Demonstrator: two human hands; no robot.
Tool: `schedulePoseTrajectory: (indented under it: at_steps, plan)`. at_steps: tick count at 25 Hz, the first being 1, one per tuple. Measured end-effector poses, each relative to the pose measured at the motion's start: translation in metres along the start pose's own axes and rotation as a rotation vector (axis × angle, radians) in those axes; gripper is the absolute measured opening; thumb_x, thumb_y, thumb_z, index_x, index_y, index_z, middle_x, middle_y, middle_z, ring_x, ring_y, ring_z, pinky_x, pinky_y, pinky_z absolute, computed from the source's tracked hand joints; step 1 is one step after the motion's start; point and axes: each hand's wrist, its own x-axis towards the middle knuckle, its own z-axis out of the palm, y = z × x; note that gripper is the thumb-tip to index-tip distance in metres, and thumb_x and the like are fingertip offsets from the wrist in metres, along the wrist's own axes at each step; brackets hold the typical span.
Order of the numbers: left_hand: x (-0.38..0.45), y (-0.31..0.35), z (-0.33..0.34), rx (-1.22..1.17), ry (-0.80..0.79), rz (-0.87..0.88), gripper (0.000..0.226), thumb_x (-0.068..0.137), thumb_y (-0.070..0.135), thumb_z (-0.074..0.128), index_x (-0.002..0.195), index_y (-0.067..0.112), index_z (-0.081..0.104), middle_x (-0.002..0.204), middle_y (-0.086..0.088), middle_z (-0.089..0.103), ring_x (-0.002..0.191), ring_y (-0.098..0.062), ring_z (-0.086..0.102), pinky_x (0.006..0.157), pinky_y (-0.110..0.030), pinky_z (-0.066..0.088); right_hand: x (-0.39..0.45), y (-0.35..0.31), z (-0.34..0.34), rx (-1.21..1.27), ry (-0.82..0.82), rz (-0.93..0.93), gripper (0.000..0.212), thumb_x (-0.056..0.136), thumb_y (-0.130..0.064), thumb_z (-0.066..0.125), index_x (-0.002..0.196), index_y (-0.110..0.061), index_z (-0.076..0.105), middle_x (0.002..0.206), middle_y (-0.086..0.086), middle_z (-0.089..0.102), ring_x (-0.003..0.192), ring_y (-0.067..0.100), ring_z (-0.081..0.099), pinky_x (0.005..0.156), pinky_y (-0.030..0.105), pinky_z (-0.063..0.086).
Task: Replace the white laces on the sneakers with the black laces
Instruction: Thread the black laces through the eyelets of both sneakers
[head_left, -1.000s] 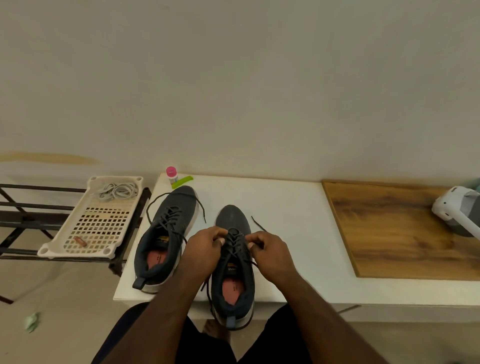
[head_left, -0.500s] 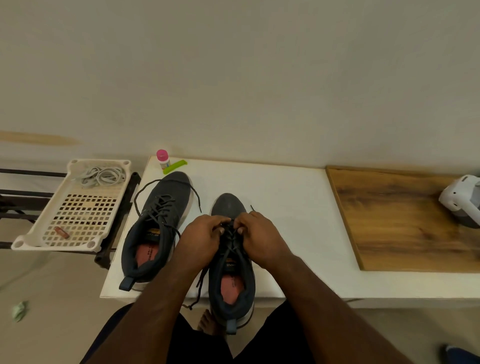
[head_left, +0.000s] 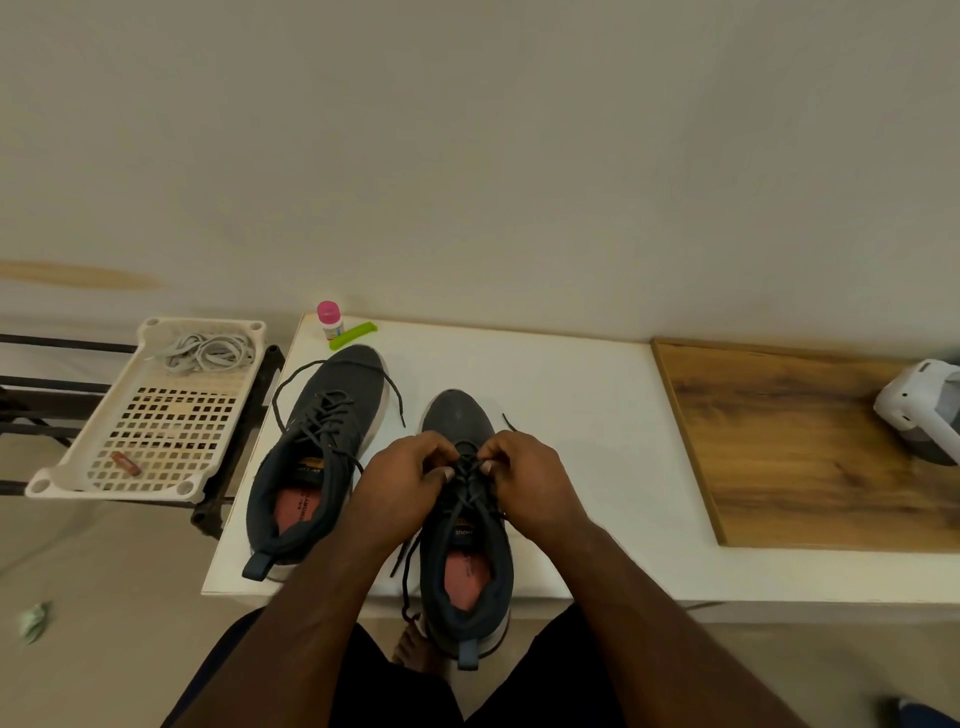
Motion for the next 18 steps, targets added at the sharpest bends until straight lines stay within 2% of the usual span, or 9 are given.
schedulePoseTrajectory:
  at_steps: [2,5,10,15,18]
  plan:
    - [-0.003,-0.003,-0.004,-0.052,-0.034,-0.02,0.02,0.09,0.013,0.064,0.086,0.032,0.065,0.09,0.013,0.067,0.08,-0.004,0.063,0.073,-0.02,0.048,-0.001,0.0,-0.002,0.048,0.004,0.018,0.018,0.094,-0.007,0.056,0.099,-0.019,0.068,0.092,-0.008,0.066,0.087,0.01,0.063,0.082,0.035,0.057]
    - [-0.007,-0.002,-0.008,-0.056,-0.102,0.007,0.024,0.09,0.01,0.065,0.09,0.034,0.07,0.091,0.016,0.069,0.087,0.001,0.064,0.078,-0.015,0.049,-0.002,0.0,0.0,0.053,-0.006,0.032,0.02,0.094,-0.008,0.057,0.106,-0.02,0.068,0.1,-0.005,0.07,0.093,0.011,0.064,0.088,0.034,0.055]
    - [-0.009,0.008,-0.005,0.01,-0.044,0.053,0.019,0.093,0.012,0.058,0.084,0.028,0.062,0.084,0.009,0.064,0.079,-0.008,0.06,0.073,-0.029,0.053,-0.004,0.001,0.002,0.03,-0.022,0.029,0.022,0.095,-0.009,0.055,0.109,-0.02,0.068,0.105,-0.003,0.07,0.096,0.013,0.064,0.091,0.037,0.054]
    - [-0.01,0.004,-0.006,-0.038,-0.055,-0.004,0.019,0.093,0.012,0.061,0.087,0.03,0.065,0.087,0.011,0.067,0.081,-0.004,0.062,0.072,-0.021,0.05,-0.007,0.001,0.0,0.101,-0.002,0.054,0.017,0.094,-0.009,0.056,0.103,-0.021,0.065,0.097,-0.005,0.069,0.09,0.012,0.064,0.085,0.038,0.056]
    - [-0.01,0.006,-0.005,-0.016,-0.032,-0.002,0.02,0.093,0.011,0.059,0.082,0.028,0.064,0.082,0.01,0.066,0.076,-0.006,0.062,0.07,-0.026,0.052,-0.008,0.002,0.0,0.106,0.001,0.051,0.016,0.093,-0.009,0.057,0.1,-0.021,0.064,0.095,-0.005,0.069,0.087,0.013,0.065,0.083,0.038,0.057]
